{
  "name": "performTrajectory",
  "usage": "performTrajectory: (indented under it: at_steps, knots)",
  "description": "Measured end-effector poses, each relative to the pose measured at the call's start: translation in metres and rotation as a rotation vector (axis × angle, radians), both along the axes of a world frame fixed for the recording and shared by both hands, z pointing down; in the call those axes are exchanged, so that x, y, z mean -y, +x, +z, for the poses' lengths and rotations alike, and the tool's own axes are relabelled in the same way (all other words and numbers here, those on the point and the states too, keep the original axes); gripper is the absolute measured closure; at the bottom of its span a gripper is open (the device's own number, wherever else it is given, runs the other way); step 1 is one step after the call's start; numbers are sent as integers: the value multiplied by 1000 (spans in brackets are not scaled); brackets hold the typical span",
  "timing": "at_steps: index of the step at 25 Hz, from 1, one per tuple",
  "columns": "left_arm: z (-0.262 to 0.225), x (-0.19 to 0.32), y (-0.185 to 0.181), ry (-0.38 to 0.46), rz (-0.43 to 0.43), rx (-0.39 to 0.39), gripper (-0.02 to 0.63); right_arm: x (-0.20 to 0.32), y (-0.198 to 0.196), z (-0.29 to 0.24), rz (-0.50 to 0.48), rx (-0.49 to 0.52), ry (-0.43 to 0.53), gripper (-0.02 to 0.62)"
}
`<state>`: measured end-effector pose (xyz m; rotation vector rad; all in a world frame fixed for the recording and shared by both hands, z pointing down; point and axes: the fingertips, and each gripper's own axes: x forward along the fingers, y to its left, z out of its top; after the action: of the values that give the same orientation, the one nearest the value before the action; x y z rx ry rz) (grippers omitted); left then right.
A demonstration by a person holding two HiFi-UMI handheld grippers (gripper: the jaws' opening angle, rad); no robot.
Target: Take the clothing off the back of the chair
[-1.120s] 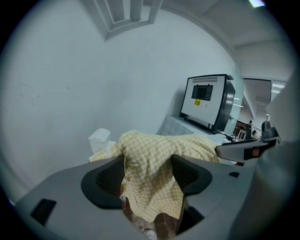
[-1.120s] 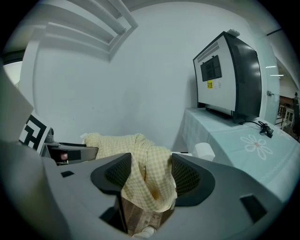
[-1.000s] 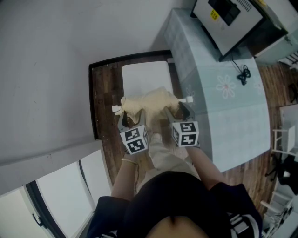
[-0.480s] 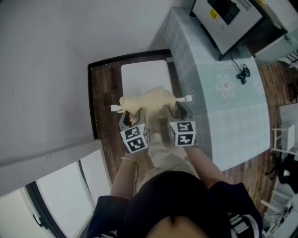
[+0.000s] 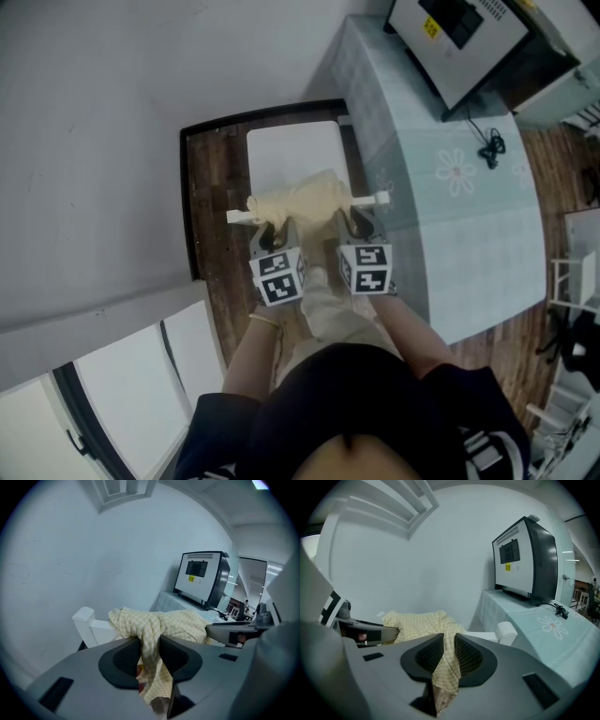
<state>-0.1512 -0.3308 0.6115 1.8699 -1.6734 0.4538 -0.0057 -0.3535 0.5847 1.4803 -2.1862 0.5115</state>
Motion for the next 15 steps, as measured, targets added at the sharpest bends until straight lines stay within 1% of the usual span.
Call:
performTrajectory:
  at_steps: [5,10,15]
  knots:
    - [-2,0,4,1,22,-6,508,1,-1,0,-24,2,1,525]
    - [-6,-3,4,10,40,-1,512,-4,-1,-2,-30,17,-5,529]
    - [-10,-13,5,22,35,7,512,-11,0,-11,-32,36,10,530]
